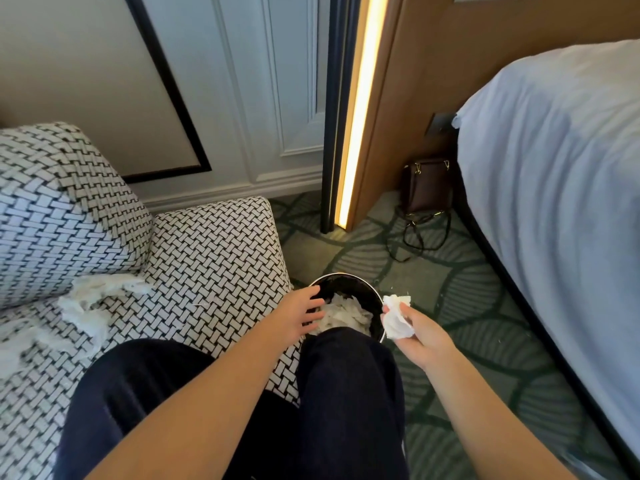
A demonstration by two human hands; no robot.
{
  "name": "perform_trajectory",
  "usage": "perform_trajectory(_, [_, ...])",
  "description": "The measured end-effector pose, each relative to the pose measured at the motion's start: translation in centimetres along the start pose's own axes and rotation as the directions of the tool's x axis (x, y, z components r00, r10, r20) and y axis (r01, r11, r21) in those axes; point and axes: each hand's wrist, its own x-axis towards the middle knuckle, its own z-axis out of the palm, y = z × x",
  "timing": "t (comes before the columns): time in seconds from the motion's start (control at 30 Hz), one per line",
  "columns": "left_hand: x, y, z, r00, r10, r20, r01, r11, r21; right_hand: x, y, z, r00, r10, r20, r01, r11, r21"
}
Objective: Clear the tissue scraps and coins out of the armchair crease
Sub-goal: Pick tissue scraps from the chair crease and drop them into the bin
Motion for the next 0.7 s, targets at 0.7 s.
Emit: perform_trajectory(0.7, [-4.3, 1.2, -4.7, 0.99, 0.138, -0.02, -0.138, 0.99, 0.016, -5.5, 1.7, 6.4, 0.987, -0.038, 0.155, 0.055, 0.993, -0.105])
